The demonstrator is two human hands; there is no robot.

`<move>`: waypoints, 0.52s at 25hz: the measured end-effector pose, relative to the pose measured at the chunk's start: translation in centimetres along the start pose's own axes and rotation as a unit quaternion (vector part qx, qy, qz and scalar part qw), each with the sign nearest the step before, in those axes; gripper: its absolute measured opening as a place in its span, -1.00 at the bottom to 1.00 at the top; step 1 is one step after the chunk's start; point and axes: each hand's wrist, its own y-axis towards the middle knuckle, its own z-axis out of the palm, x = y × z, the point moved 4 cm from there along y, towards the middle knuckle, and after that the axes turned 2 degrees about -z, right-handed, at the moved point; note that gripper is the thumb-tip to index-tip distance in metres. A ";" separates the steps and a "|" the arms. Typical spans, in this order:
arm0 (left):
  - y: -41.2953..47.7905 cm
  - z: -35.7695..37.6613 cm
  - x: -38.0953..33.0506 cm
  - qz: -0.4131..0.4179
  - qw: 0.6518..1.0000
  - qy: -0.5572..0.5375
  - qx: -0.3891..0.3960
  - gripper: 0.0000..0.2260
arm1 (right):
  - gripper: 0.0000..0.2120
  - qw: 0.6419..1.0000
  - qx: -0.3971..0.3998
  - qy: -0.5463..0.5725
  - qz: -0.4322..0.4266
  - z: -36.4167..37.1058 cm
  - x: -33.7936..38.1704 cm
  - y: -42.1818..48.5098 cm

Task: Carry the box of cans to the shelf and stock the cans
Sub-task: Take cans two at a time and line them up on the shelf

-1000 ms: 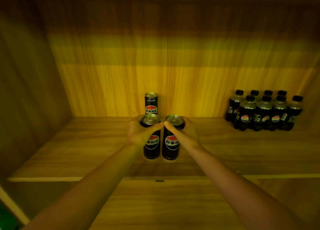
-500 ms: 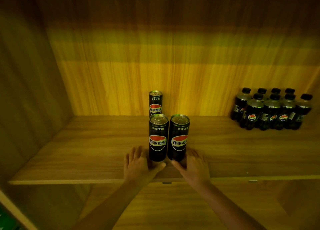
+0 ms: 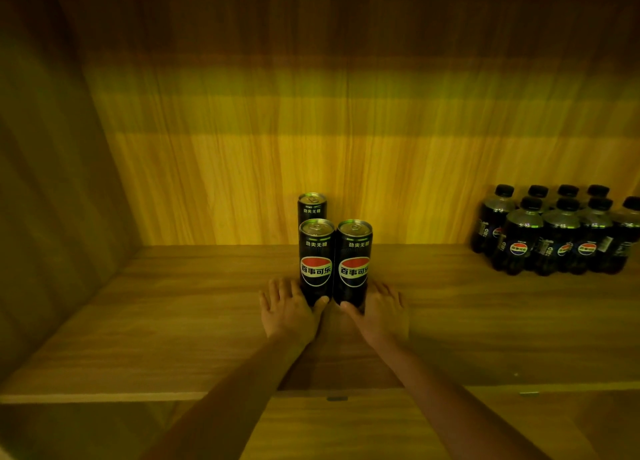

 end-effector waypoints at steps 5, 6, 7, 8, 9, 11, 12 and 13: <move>2.2 0.0 -0.9 -0.026 0.999 0.030 0.017 -0.28 | -0.40 1.000 0.020 -0.008 0.005 1.1 -0.1 2.9; 2.3 0.0 -0.9 -0.031 0.999 0.030 0.019 -0.28 | -0.38 0.999 0.032 -0.021 0.004 1.2 -0.1 3.2; 2.3 0.0 -0.9 -0.036 0.999 0.030 0.022 -0.28 | -0.36 0.998 0.046 -0.033 0.003 1.3 0.0 3.3; 2.3 0.0 -0.9 -0.040 0.998 0.030 0.025 -0.28 | -0.35 0.997 0.060 -0.041 0.003 1.4 0.0 3.4; 2.2 0.0 -1.0 -0.043 0.998 0.029 0.026 -0.28 | -0.34 0.996 0.070 -0.047 0.003 1.4 0.1 3.5; 2.0 0.0 -1.1 -0.048 0.998 0.030 0.026 -0.28 | -0.33 0.995 0.081 -0.065 0.000 1.2 0.3 3.4; 1.9 -0.1 -1.2 -0.050 0.998 0.034 0.024 -0.27 | -0.33 0.993 0.087 -0.075 0.000 1.0 0.3 3.4; 1.6 -0.3 -1.1 -0.053 0.998 0.037 0.022 -0.27 | -0.32 0.992 0.096 -0.083 -0.001 0.9 0.4 3.4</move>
